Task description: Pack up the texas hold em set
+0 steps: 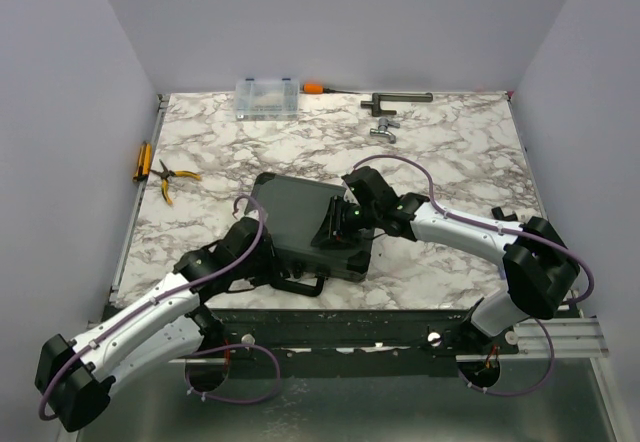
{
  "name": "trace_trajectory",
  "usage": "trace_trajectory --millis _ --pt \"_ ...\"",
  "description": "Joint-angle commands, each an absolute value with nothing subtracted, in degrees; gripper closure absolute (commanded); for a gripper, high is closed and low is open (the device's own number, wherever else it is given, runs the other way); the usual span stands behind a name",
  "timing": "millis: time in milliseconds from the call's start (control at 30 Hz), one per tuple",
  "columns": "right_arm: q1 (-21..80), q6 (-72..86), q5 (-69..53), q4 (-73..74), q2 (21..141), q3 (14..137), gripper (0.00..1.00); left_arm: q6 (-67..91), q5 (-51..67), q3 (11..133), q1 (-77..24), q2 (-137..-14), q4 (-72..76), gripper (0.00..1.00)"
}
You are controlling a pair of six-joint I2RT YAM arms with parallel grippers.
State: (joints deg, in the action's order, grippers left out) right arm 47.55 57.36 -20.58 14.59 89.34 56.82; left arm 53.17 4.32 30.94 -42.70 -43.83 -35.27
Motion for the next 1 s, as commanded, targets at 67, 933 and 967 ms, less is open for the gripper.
trace_trajectory --millis 67,933,967 --pt "47.99 52.91 -14.57 27.08 95.31 51.07 0.63 56.25 9.10 26.77 -42.47 -45.56 -29.75 1.00" --pt "47.99 53.71 -12.46 24.57 96.40 45.40 0.68 58.25 -3.65 31.85 -39.83 -51.76 -21.08 1.00" --pt "47.99 53.66 -12.45 24.67 96.40 45.42 0.68 57.89 -3.60 31.99 -39.68 -51.45 -20.00 1.00"
